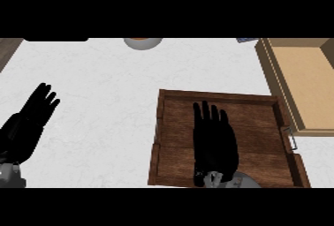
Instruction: Pick the bell pepper from the tray and place it in the cardboard box
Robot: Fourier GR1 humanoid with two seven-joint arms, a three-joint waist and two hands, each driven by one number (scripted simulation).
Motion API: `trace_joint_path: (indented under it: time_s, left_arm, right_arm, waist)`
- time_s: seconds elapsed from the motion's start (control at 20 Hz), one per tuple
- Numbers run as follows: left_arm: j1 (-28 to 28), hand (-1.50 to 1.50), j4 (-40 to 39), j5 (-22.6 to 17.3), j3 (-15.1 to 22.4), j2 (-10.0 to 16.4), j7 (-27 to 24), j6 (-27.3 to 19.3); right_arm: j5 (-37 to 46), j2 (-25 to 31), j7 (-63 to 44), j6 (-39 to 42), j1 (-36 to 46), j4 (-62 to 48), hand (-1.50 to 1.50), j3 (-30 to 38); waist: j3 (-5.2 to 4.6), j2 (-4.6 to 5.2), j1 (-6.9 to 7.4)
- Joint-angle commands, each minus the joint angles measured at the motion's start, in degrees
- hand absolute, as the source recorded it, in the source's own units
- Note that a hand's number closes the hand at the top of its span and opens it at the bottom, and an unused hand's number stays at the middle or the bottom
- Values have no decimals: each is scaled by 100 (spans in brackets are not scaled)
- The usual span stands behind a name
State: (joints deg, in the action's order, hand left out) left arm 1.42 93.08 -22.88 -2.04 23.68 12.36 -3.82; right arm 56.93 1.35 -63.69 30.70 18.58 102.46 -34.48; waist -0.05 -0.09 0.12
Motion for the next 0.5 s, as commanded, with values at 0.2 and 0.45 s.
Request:
trace_joint_path:
  time_s: [0.2,0.45]
  left_arm:
    - [107,0,-136,-3,-104,-18,-67,185]
    - [210,0,-142,-11,-179,22,180,181]
  right_arm:
    - [-88,-129,-1336,508,281,-230,-150,56]
    - [-18,-129,-1205,522,212,-385,-150,137]
  waist:
    - [-3,7,16]
    - [1,6,-2]
